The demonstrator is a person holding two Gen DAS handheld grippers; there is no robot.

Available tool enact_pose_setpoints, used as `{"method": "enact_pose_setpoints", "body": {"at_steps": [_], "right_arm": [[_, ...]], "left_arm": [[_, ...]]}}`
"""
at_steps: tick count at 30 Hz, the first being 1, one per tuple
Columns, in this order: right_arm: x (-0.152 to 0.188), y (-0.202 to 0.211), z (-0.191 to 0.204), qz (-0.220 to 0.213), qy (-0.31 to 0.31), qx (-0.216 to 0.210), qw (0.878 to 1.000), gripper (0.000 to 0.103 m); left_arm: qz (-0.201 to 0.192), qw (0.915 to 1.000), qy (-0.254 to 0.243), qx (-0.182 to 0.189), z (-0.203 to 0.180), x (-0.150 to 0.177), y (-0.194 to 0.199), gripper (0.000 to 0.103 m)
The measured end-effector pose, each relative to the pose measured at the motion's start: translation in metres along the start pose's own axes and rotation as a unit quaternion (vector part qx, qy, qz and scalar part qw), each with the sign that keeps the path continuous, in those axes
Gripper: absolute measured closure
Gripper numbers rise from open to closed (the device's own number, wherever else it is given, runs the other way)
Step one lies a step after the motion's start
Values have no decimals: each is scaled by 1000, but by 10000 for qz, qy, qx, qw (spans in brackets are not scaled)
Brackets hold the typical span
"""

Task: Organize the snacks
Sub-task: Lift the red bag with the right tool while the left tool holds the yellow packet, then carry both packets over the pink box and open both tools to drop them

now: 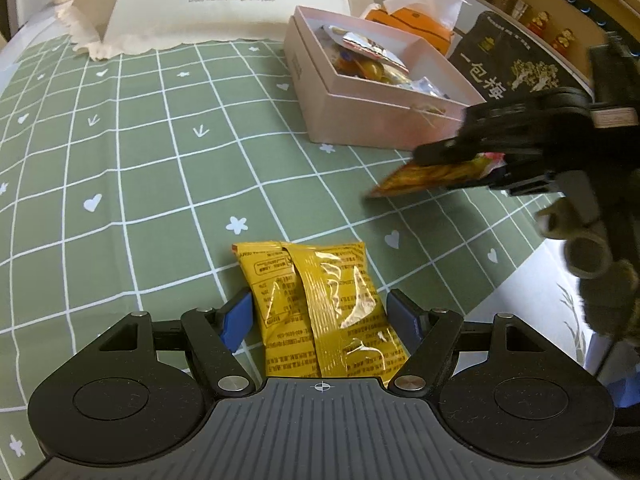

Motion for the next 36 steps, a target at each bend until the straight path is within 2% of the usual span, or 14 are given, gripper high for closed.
{"method": "enact_pose_setpoints", "body": {"at_steps": [1,4,8,13,16,18,20,22,26,28,31,33,36], "right_arm": [[-1,1,1,-120,-11,-41,9999,58],[1,3,3,-63,101,-52,9999,62],[5,24,9,-105,390,-59,9992,75],[10,68,16,-446,1070,389,9925,81],[14,90,11,-586,1225,691,9883,82],[18,101,8,-616,1182,743,9883,82],[22,113,5,-640,1127,777,9885,82],[25,122,3,-668,1116,825,9881,82],[26,134,1,-711,1091,907,9873,82],[24,140,2,-770,1080,940,9867,82],[19,149,4,-857,1097,974,9855,82],[14,154,6,-924,1131,976,9845,82],[7,162,8,-1036,1242,970,9821,82]], "left_arm": [[-4,10000,-29,-2,0,0,0,26],[-8,10000,-19,18,0,1,1,26],[25,10000,24,32,0,-1,0,26],[154,9998,-50,-98,-4,-4,-4,25],[266,9994,-87,-213,-6,-6,-6,27],[308,9993,-43,-216,-5,-8,-6,29],[343,9993,-14,-159,-4,-9,-6,30],[406,9992,0,-54,-5,-9,-6,37],[476,9986,-81,228,-17,-11,-2,41],[383,9986,-235,291,-25,-19,5,42],[37,9977,-255,623,-39,-49,25,43],[-392,9954,-239,845,-47,-84,45,43],[-1019,9898,-354,936,-60,-140,68,43]]}}
Point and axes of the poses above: each gripper's, at about its wrist camera, not at the fingertips, and y roughly against the way its jaws point, z to its left, x to its underside, the point moved 7 cm from there along -y, roughly the way its jaws point, and after that the axes turned 7 degrees about y, right-handed, at the moved point
